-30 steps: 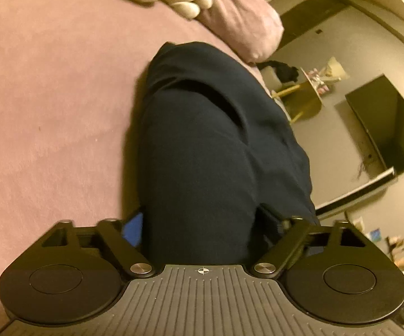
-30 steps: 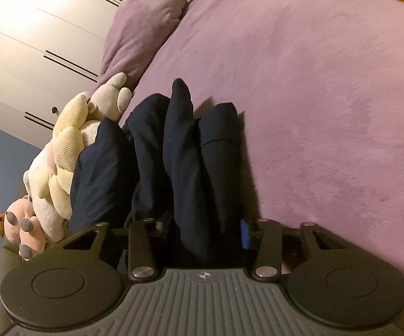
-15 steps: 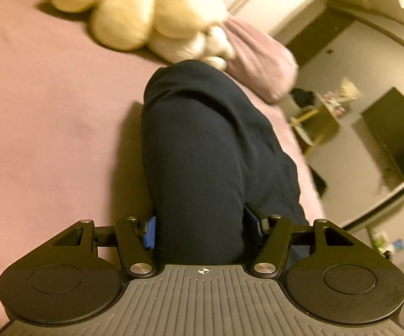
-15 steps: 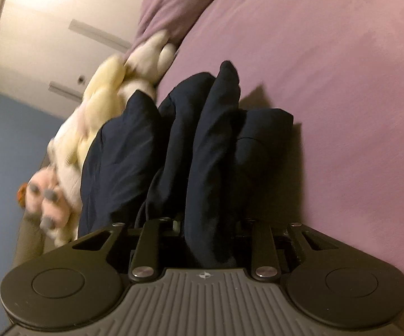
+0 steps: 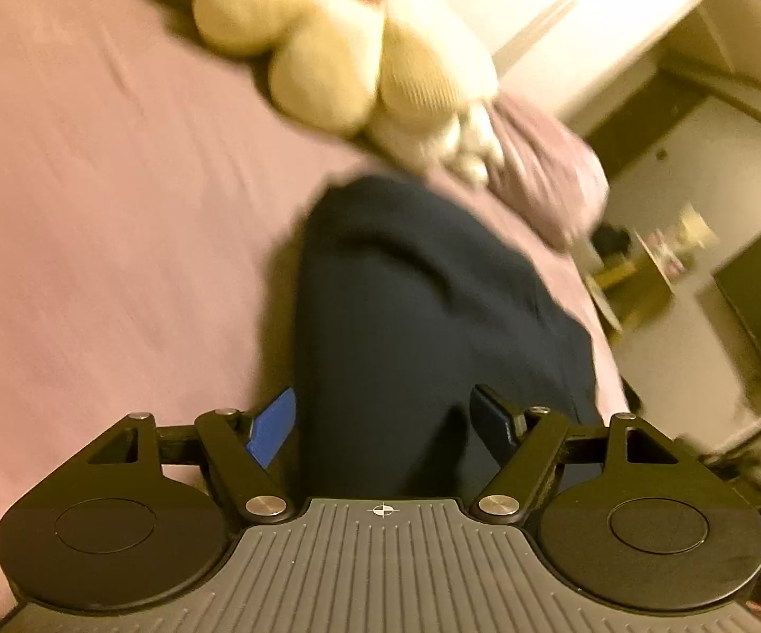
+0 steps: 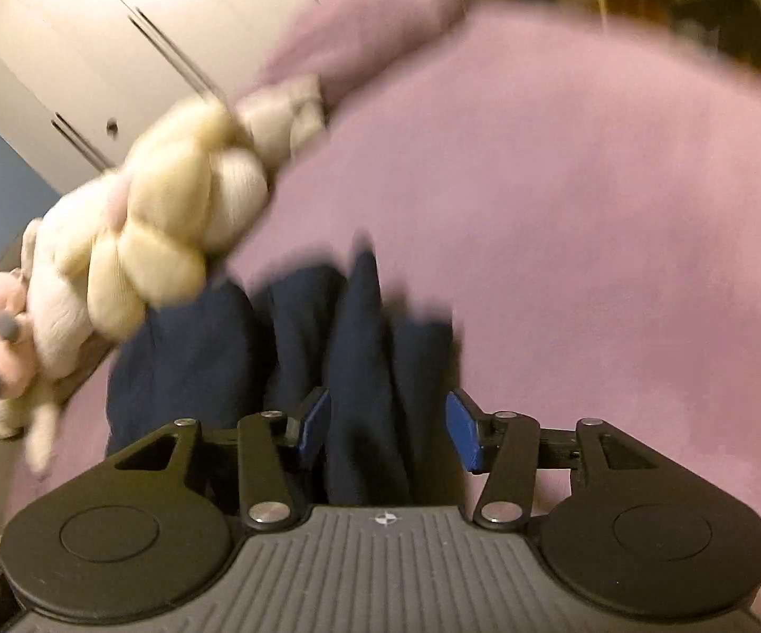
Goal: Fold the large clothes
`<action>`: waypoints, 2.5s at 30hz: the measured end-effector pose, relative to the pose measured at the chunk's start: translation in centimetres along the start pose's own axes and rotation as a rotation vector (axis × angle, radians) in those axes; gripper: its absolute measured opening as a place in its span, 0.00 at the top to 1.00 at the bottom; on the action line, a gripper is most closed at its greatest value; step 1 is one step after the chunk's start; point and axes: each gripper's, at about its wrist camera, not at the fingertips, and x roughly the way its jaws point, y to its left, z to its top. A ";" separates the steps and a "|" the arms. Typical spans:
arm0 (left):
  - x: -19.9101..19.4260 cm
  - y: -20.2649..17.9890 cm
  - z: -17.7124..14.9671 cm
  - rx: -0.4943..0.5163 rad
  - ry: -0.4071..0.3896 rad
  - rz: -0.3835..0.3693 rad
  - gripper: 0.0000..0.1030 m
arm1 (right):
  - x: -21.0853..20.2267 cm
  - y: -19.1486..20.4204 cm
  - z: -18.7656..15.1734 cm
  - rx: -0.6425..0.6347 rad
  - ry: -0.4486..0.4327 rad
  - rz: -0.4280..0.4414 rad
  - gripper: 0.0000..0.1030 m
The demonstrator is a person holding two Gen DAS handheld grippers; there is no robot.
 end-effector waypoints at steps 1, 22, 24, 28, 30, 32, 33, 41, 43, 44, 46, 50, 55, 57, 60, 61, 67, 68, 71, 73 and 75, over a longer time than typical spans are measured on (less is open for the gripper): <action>-0.4 -0.3 0.5 0.013 -0.039 0.018 0.21 | -0.5 1.5 0.4 -0.038 -0.032 0.013 0.52; 13.2 -5.1 -1.0 0.086 -0.061 0.273 0.00 | 11.4 7.7 -3.4 -0.396 -0.149 -0.121 0.77; 13.6 -4.1 -1.1 0.051 -0.055 0.261 0.00 | 12.1 7.5 -4.0 -0.410 -0.167 -0.125 0.77; 13.3 -4.3 -0.8 0.043 -0.037 0.266 0.00 | 13.8 8.1 -3.7 -0.434 -0.159 -0.136 0.77; 12.5 -4.5 -0.8 0.042 -0.040 0.262 0.00 | 13.5 8.1 -3.6 -0.432 -0.154 -0.134 0.77; 11.1 -4.8 -1.0 0.044 -0.029 0.259 0.00 | 12.5 8.1 -3.7 -0.424 -0.164 -0.122 0.77; 10.3 -5.1 -1.3 0.050 -0.020 0.256 0.00 | 11.9 8.1 -3.9 -0.419 -0.172 -0.117 0.76; 5.6 -4.5 -5.2 -0.064 -0.064 0.154 0.00 | 6.7 6.9 -7.3 -0.421 -0.303 -0.128 0.72; 6.0 -4.3 -5.3 -0.065 -0.063 0.158 0.00 | 6.1 6.4 -8.0 -0.425 -0.323 -0.121 0.72; 6.4 -4.2 -5.3 -0.068 -0.059 0.165 0.00 | 6.0 6.3 -8.2 -0.431 -0.329 -0.122 0.72; 7.2 -3.7 -5.0 -0.090 -0.052 0.165 0.00 | 6.3 6.0 -8.1 -0.426 -0.329 -0.110 0.71; 8.4 -3.4 -5.1 -0.083 -0.080 0.177 0.00 | 7.8 5.8 -7.9 -0.421 -0.314 -0.109 0.71; 8.1 -3.2 -4.2 -0.096 -0.048 0.163 0.00 | 8.9 5.6 -7.4 -0.416 -0.293 -0.101 0.71; 6.8 -3.0 -4.3 -0.101 -0.028 0.141 0.00 | 8.6 6.0 -7.1 -0.413 -0.273 -0.102 0.71; 3.2 -3.5 -5.7 -0.041 -0.064 0.148 0.00 | 7.1 6.3 -7.2 -0.423 -0.261 -0.099 0.66; 1.9 -3.7 -6.4 -0.025 -0.073 0.146 0.00 | 6.5 6.4 -7.4 -0.434 -0.262 -0.113 0.60; -5.0 -4.2 -12.5 0.150 -0.035 0.143 0.00 | 0.7 3.7 -9.7 -0.325 -0.217 -0.109 0.36; -5.8 -4.0 -13.3 0.185 -0.023 0.145 0.00 | -0.7 3.5 -10.5 -0.341 -0.221 -0.126 0.35; -7.8 -4.0 -14.0 0.230 0.009 0.163 0.00 | -4.1 2.4 -12.2 -0.335 -0.180 -0.176 0.35; -8.7 -4.2 -14.4 0.270 0.034 0.193 0.00 | -5.0 1.4 -13.1 -0.311 -0.056 -0.241 0.32; -9.4 -4.3 -15.0 0.306 0.088 0.201 0.00 | -7.0 0.2 -14.2 -0.220 0.003 -0.177 0.32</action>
